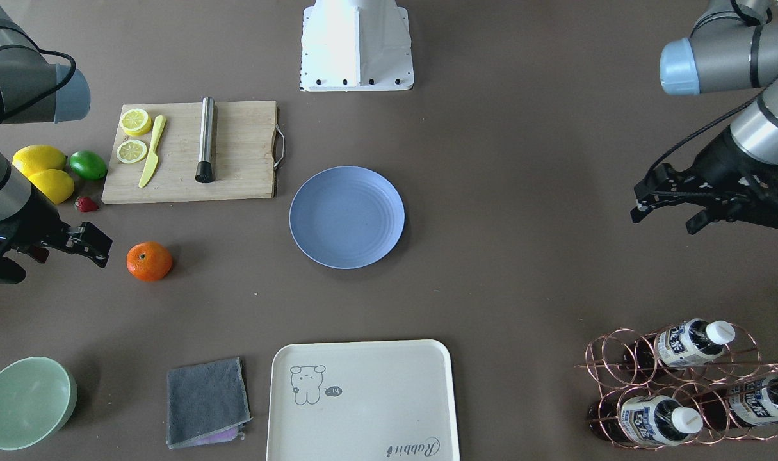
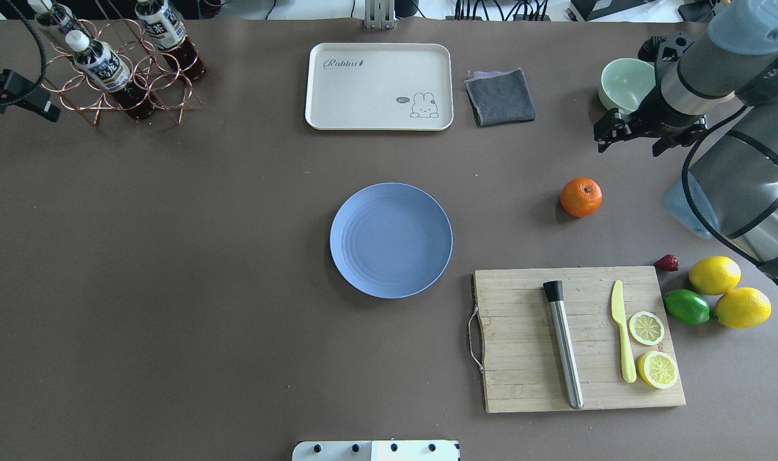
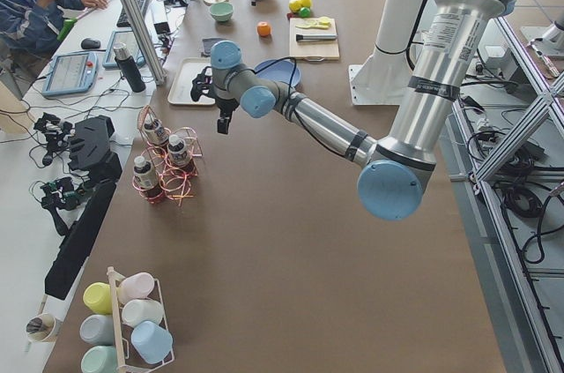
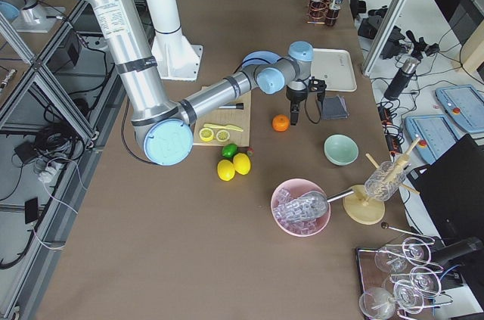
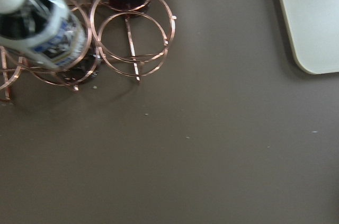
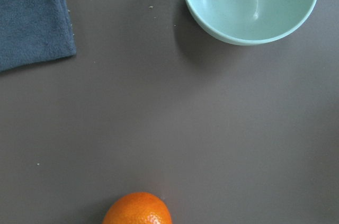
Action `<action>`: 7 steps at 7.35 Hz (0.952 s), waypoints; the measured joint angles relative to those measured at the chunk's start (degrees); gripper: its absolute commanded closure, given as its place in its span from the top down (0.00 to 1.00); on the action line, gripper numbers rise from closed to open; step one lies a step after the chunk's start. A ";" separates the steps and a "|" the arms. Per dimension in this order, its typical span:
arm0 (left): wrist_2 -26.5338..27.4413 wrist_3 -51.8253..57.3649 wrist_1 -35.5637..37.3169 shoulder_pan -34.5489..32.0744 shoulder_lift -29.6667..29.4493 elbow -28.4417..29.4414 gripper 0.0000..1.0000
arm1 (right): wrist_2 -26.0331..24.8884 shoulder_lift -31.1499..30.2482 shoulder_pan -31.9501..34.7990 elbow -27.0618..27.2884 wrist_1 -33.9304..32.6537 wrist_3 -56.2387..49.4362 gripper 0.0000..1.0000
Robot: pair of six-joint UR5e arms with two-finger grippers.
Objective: Pick orange to plate
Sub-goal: 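Withdraw the left arm while the right gripper reaches down to the orange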
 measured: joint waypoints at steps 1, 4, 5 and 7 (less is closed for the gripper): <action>-2.76 4.33 1.89 -2.14 2.18 0.14 0.98 | -0.62 0.33 -1.57 -0.93 0.31 1.37 0.99; -6.59 6.64 2.13 -3.67 4.99 -0.46 0.98 | -2.30 0.44 -4.84 -4.87 5.24 4.49 0.99; -6.74 6.69 2.06 -3.70 5.17 -0.64 0.98 | -2.87 0.44 -6.03 -6.53 8.28 6.23 0.99; -6.80 6.70 2.01 -3.69 5.25 -0.87 0.98 | -4.10 0.36 -8.09 -8.15 11.27 8.53 0.98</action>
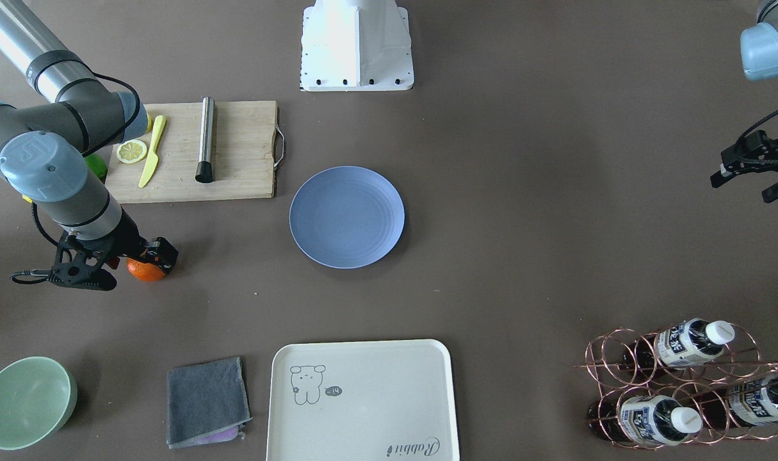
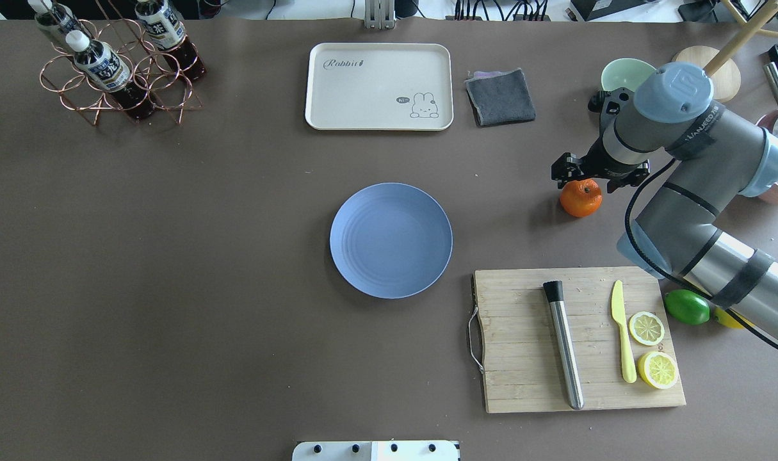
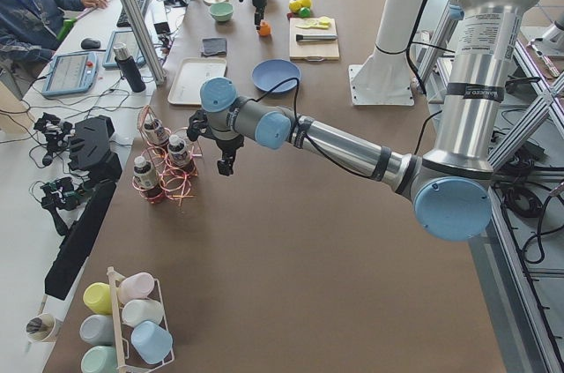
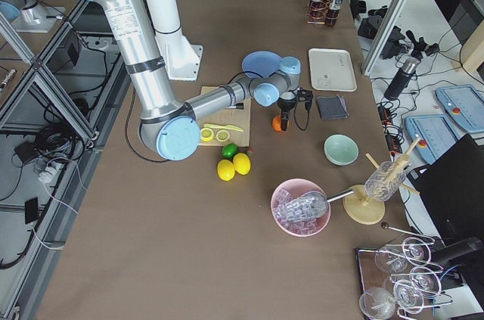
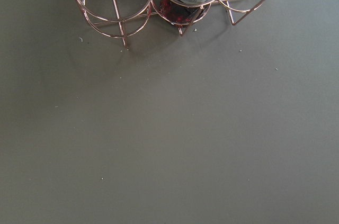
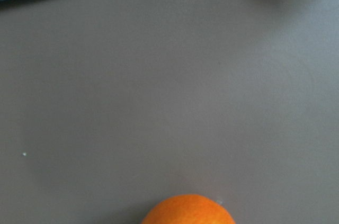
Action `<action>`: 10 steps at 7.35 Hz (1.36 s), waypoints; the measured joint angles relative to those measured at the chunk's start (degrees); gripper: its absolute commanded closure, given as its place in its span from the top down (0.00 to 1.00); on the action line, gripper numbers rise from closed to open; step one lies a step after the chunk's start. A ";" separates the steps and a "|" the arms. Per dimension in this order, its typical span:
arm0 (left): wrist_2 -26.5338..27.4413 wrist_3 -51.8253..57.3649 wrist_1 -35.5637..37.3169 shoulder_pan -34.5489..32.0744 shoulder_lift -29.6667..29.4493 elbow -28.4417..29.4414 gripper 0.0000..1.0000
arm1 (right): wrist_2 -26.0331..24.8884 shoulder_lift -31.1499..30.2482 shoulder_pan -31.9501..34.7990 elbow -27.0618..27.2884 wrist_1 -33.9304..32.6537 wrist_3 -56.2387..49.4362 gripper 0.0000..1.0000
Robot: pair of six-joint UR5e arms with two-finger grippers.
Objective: Pick orange to plate
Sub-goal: 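Withdraw the left arm while the right gripper reaches down to the orange, then grasp the orange with the right gripper and carry it over the plate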
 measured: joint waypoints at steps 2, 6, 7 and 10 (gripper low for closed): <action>-0.04 -0.06 -0.06 0.01 0.01 -0.20 0.98 | -0.70 -0.28 -1.10 -0.32 0.46 0.40 0.42; -0.09 -0.07 -0.16 0.02 0.00 -0.22 0.98 | -2.14 3.57 -3.55 1.46 -1.93 4.17 0.00; -0.10 -0.07 -0.16 0.02 0.01 -0.27 0.98 | -2.35 8.62 -5.05 1.11 -5.91 8.49 0.00; -0.17 -0.09 -0.16 -0.02 0.70 -0.85 0.98 | -6.30 25.29 -11.46 -6.26 -14.75 21.68 0.00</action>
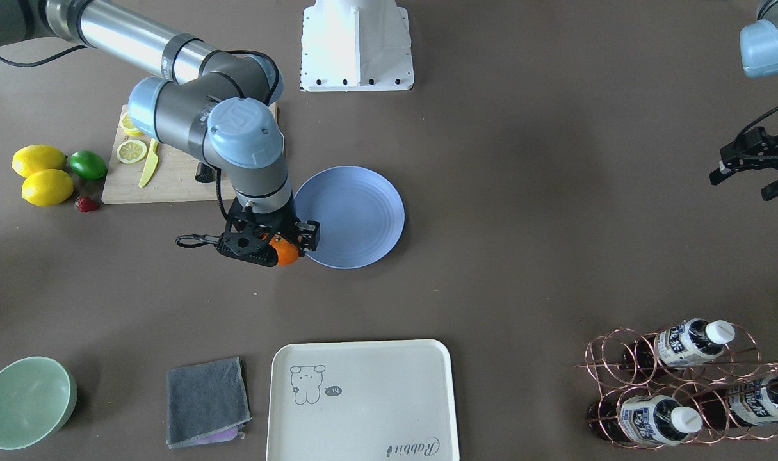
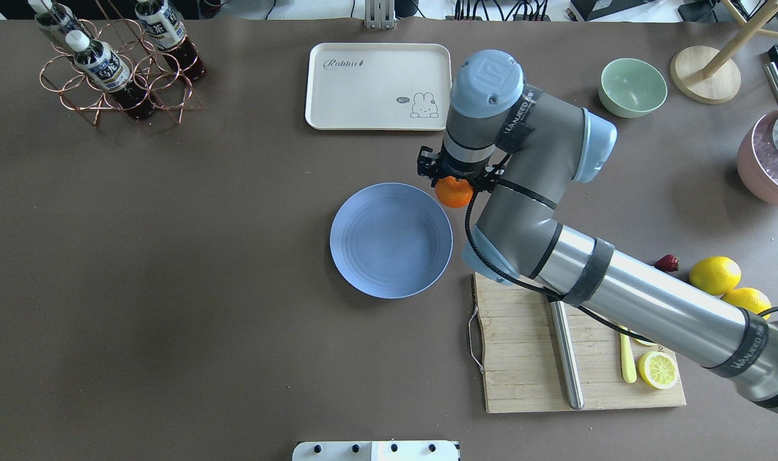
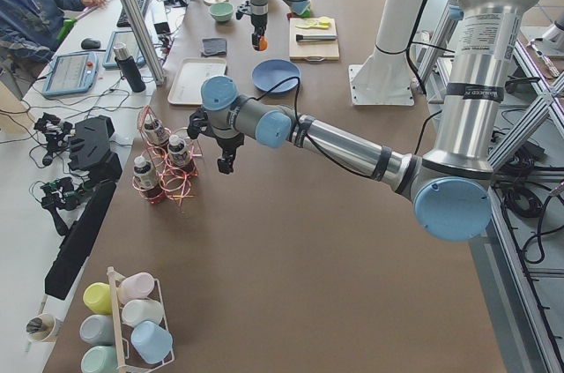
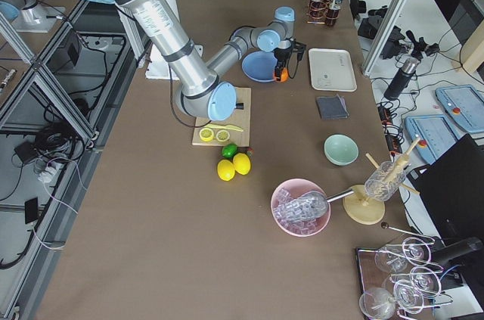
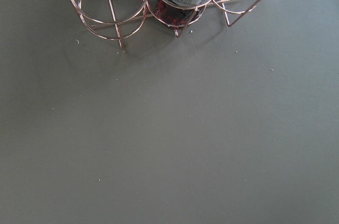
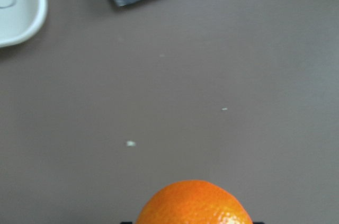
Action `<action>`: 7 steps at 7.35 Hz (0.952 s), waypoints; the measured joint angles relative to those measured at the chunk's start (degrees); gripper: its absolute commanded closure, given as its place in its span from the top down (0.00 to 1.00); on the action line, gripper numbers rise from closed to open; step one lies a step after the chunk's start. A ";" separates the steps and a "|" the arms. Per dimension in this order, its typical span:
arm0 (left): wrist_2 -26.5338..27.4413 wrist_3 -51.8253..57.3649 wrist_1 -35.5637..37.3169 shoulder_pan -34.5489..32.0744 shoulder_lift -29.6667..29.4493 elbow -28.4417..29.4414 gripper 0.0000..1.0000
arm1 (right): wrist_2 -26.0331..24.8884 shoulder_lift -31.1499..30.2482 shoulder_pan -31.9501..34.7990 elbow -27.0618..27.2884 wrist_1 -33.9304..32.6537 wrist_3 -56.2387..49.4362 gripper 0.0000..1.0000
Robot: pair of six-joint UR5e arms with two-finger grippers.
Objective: Pick orange to plate
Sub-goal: 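Grasp the orange with the right gripper and carry it over the plate, then lower the orange onto the blue plate and open the right gripper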
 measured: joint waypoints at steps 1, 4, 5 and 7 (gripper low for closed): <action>0.01 0.03 0.00 -0.02 0.60 -0.07 0.98 | -2.13 3.58 -2.56 -3.41 -0.39 3.37 0.00; 0.11 0.26 0.00 -0.05 1.99 -0.08 0.98 | -5.33 6.18 -7.01 -6.15 -0.55 6.69 1.00; 0.12 0.28 0.00 -0.11 2.15 -0.08 0.98 | -5.47 6.20 -7.64 -6.08 -0.55 6.89 1.00; 0.54 0.32 0.05 -0.33 2.96 0.00 0.98 | -5.39 6.07 -8.03 -4.14 -0.63 6.83 1.00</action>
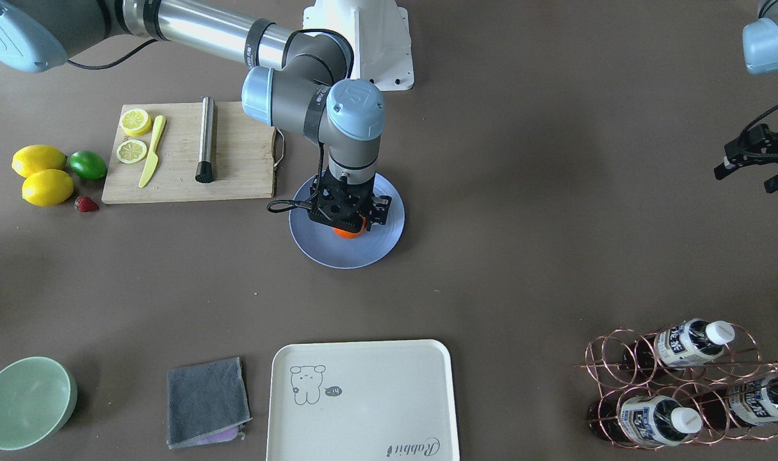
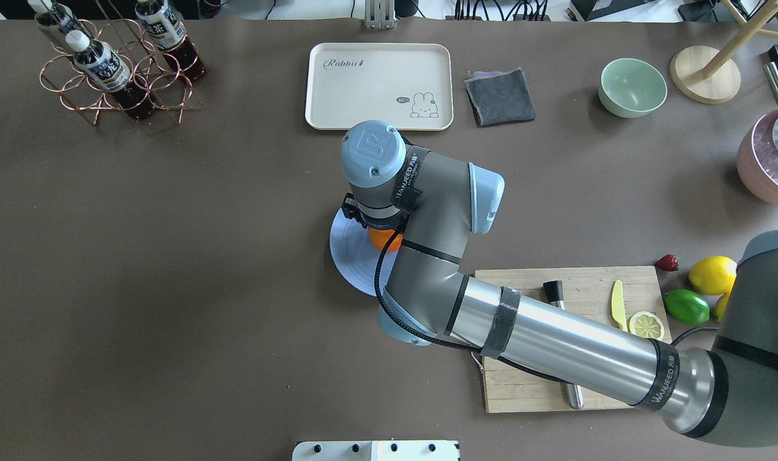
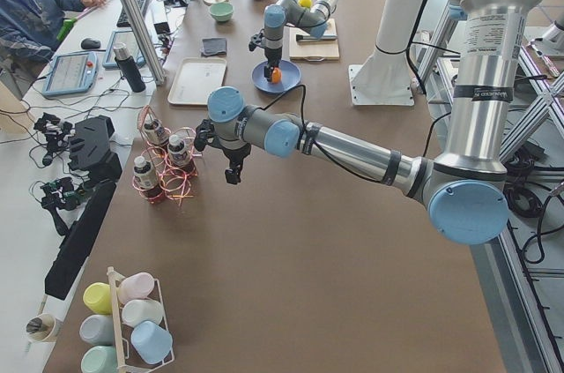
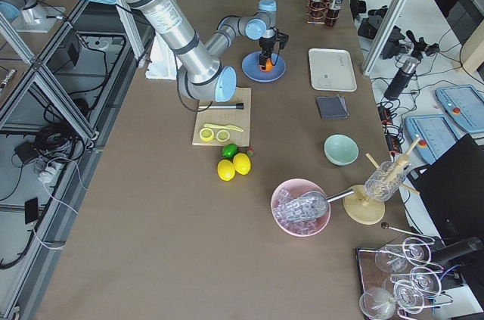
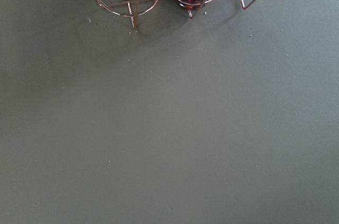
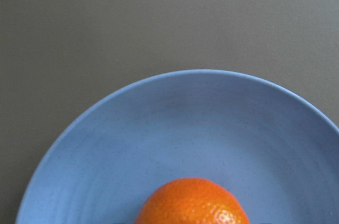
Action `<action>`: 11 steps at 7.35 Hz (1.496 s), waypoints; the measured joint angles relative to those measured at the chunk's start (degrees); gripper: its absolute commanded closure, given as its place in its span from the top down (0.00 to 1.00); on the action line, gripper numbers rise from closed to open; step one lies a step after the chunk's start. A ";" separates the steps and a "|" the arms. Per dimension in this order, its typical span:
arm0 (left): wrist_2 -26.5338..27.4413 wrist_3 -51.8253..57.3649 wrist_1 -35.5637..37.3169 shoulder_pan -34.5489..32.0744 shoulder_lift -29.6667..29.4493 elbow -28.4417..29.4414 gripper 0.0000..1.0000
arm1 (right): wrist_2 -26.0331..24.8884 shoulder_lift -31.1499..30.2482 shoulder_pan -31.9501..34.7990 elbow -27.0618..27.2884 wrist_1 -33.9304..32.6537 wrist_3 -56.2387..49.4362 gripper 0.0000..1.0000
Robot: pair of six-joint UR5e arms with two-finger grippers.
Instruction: Pick orange to plate
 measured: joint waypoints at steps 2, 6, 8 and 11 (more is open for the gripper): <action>4.03 0.10 0.27 -0.58 2.04 0.69 0.98 | 2.38 -1.10 2.96 5.49 -1.16 -0.97 1.00; 6.31 8.76 0.71 -7.78 8.04 5.73 0.98 | 13.53 -10.00 20.28 13.61 -5.75 -21.04 1.00; 6.03 15.05 0.81 -11.19 9.42 7.82 0.98 | 17.09 -17.64 28.70 16.88 -6.11 -36.23 1.00; 5.92 16.43 0.91 -12.47 9.43 8.01 0.98 | 20.14 -31.95 43.69 17.66 -6.17 -68.81 1.00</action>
